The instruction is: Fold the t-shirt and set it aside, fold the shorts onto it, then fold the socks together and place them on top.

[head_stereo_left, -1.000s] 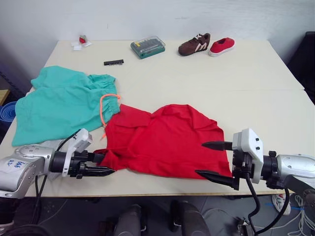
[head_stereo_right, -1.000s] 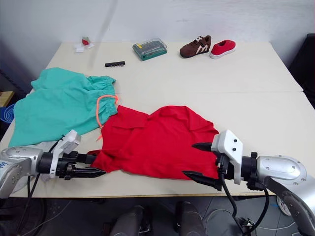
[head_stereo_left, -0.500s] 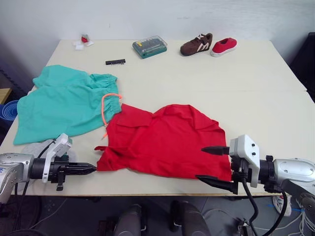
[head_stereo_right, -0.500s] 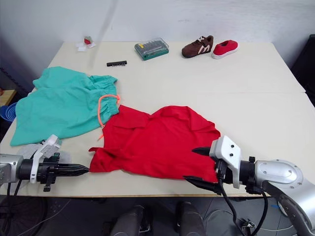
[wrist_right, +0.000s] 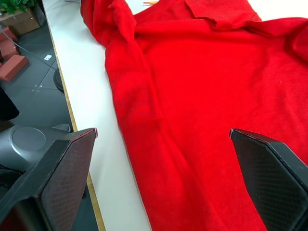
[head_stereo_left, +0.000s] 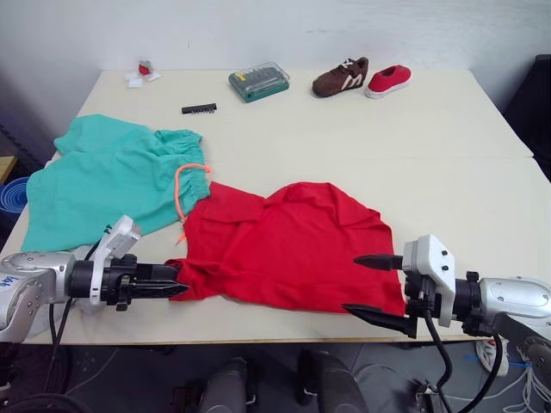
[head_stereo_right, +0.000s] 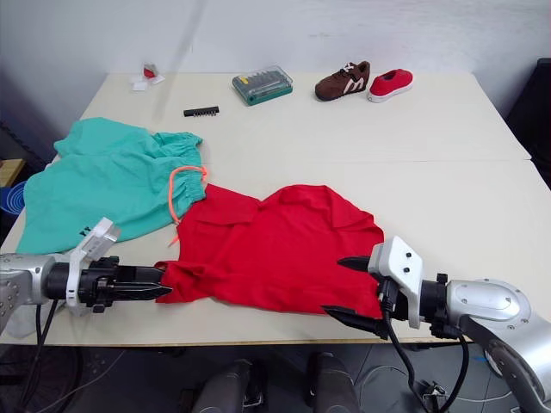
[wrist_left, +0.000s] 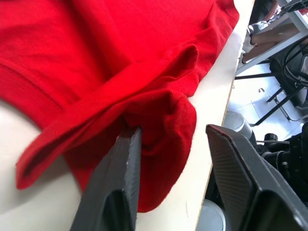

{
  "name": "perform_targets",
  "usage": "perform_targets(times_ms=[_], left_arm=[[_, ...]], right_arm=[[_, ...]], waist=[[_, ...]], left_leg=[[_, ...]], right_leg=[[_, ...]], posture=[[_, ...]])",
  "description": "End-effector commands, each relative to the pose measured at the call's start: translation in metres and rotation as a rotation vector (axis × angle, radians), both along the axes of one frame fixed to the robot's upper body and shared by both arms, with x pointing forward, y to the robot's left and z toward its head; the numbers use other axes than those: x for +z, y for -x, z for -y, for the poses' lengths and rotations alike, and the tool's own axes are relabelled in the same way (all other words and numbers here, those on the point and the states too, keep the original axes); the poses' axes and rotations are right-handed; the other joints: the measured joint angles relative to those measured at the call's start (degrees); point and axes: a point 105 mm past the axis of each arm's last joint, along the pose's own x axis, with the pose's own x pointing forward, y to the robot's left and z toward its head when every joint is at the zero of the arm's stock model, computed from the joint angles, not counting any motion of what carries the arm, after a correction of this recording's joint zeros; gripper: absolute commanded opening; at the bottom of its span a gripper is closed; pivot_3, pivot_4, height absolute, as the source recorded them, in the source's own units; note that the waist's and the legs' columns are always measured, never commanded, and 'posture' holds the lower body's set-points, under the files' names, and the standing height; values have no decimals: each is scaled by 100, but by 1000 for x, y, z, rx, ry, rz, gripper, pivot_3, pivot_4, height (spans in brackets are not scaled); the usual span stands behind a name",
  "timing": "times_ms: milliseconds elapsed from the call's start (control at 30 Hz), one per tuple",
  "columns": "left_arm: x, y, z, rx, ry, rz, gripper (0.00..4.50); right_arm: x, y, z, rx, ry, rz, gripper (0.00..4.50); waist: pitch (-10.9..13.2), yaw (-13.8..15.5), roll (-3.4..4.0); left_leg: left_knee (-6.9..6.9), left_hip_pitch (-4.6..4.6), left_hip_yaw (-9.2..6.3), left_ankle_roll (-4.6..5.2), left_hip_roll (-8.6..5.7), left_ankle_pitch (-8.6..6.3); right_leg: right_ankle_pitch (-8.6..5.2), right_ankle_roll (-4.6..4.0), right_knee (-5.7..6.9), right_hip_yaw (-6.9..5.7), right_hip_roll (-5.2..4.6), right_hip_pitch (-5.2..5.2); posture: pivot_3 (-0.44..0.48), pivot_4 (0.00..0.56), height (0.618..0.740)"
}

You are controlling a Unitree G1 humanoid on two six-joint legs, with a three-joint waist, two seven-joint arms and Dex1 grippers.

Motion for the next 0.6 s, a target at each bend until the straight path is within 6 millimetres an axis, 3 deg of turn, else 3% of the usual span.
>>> perform_targets(times_ms=[33,100,267,433,600], left_arm=[[-8,-3,4,-7,-30,12,1949],[-11,-2,2,-5,-30,8,1557],[-15,6,-22,39,-23,-40,42],[-19,7,-48,96,-24,-37,14],[-27,4,-46,97,-60,-34,14]], right_arm=[[6,1,-1,1,-4,31,4500],[7,0,-1,-4,-9,31,4500],[8,1,0,-12,-13,31,4500],[6,1,-1,-18,-18,28,4500],[4,-1,-3,-19,-23,28,4500]], waist=[[0,2,0],[0,-2,0],[0,-21,0],[-1,-4,-1],[-2,-2,-3]], left_leg=[[-1,0,0,0,0,0],[-2,0,0,0,0,0],[-4,0,1,-1,0,1],[1,-20,1,-1,1,2],[2,-41,0,-1,1,1]], right_leg=[[0,0,0,0,0,0],[0,0,0,-1,0,0],[0,-1,0,0,0,-3],[-1,-3,6,0,0,-26],[-1,-2,4,0,-1,-44]], posture=[[0,150,740],[0,150,740],[0,150,740],[0,150,740],[0,150,740]])
